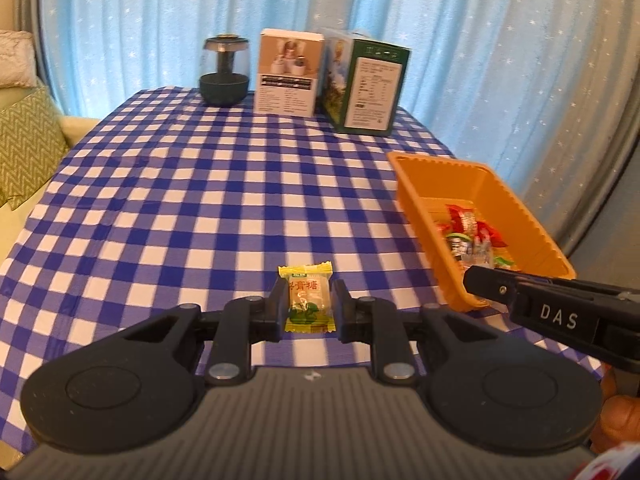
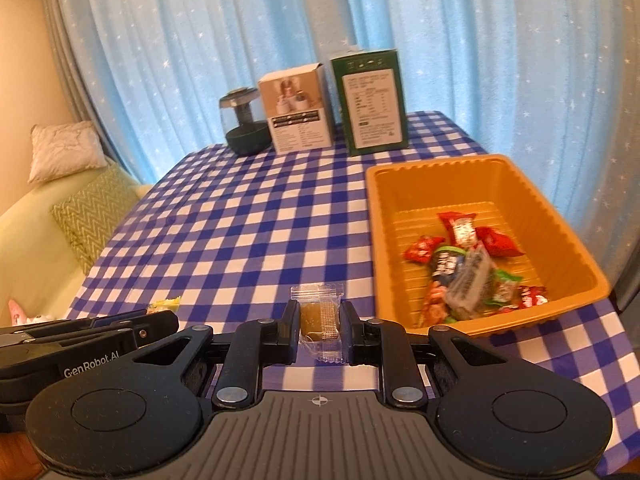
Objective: Organize snacks
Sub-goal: 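Carry both small candies over the orange tray with both tools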
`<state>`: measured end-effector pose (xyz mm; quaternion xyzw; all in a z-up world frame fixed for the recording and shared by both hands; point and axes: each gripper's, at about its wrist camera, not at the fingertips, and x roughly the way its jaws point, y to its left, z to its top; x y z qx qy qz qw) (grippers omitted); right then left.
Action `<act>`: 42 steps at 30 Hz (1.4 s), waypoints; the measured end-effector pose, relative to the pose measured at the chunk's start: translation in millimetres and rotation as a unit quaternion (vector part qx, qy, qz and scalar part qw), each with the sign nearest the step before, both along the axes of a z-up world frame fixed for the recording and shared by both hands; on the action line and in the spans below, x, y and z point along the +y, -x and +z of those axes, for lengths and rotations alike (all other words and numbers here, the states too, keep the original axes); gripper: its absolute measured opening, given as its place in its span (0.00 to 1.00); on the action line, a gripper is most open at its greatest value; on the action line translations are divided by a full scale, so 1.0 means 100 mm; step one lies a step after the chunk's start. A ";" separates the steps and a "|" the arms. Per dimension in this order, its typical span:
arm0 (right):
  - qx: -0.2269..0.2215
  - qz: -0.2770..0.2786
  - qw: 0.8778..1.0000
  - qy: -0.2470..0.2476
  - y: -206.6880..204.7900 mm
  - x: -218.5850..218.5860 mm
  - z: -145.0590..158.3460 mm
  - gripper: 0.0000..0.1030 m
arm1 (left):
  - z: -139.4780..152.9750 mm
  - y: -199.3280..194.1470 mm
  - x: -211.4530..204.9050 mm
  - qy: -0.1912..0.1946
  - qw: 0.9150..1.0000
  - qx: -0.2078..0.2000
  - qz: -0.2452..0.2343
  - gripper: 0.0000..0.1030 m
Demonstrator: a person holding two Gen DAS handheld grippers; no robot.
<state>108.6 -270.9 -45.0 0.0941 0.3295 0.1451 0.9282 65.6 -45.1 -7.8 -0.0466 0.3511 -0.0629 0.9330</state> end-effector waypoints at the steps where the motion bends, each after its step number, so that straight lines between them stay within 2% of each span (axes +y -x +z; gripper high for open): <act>1: 0.000 -0.005 1.000 0.000 0.00 -0.04 0.01 0.20 | 0.01 -0.01 -0.04 0.001 1.000 -0.001 -0.005 0.19; 20: -0.003 -0.091 0.996 -0.008 -0.12 -0.90 0.16 0.20 | 0.10 -0.28 -0.99 0.002 0.995 -0.013 -0.098 0.19; 42: -0.004 -0.094 0.995 0.025 -0.72 -1.35 0.10 0.20 | 0.00 -0.85 -1.55 0.001 0.990 -0.006 -0.138 0.19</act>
